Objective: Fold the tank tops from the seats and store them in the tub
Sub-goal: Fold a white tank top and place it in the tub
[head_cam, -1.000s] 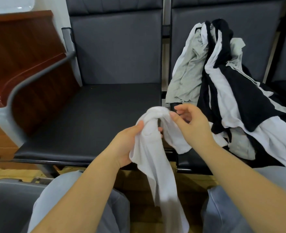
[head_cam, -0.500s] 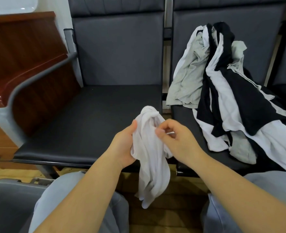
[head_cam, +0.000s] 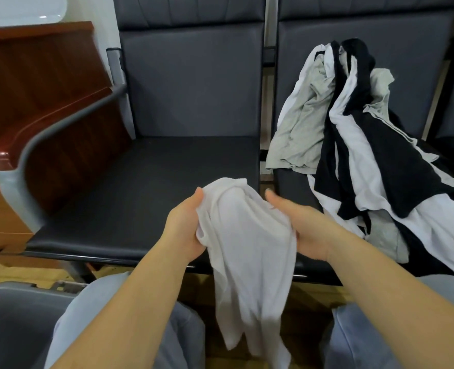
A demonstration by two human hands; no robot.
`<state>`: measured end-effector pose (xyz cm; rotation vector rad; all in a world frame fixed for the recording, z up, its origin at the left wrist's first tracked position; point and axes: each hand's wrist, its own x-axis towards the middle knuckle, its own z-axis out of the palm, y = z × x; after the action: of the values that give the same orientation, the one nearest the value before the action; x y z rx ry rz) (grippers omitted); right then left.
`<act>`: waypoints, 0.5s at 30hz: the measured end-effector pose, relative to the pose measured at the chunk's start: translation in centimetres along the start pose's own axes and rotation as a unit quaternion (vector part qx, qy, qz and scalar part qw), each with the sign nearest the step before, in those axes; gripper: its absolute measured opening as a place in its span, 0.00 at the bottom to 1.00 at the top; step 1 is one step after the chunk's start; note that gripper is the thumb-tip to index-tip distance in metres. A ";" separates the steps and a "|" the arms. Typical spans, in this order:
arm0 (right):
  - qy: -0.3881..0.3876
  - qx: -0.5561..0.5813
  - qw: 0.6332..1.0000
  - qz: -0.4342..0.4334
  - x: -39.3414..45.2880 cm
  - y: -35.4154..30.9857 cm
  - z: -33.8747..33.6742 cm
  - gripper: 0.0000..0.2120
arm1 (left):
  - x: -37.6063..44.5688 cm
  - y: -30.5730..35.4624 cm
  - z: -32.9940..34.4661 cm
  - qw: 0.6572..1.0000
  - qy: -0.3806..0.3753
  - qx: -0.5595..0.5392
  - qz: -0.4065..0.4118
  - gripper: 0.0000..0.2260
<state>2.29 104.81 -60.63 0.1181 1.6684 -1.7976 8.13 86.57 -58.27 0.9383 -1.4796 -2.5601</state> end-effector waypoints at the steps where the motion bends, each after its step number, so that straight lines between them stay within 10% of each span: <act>1: -0.015 -0.034 0.999 -0.008 -0.3 0.0 0.2 0.28 | 0.1 0.0 0.0 1.000 0.011 0.007 0.002 0.07; 9: 0.160 0.136 0.968 -0.138 0.0 -2.4 -2.5 0.21 | 3.0 1.2 -2.2 0.990 0.121 -0.060 0.027 0.20; 15: 0.045 0.208 0.972 -0.095 -1.3 -2.0 -1.7 0.18 | 1.0 0.2 -1.4 0.989 -0.086 -0.009 -0.124 0.21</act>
<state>1.62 106.78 -58.60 0.2319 1.3755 -2.3018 7.98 85.03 -59.09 0.9791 -1.4591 -2.8925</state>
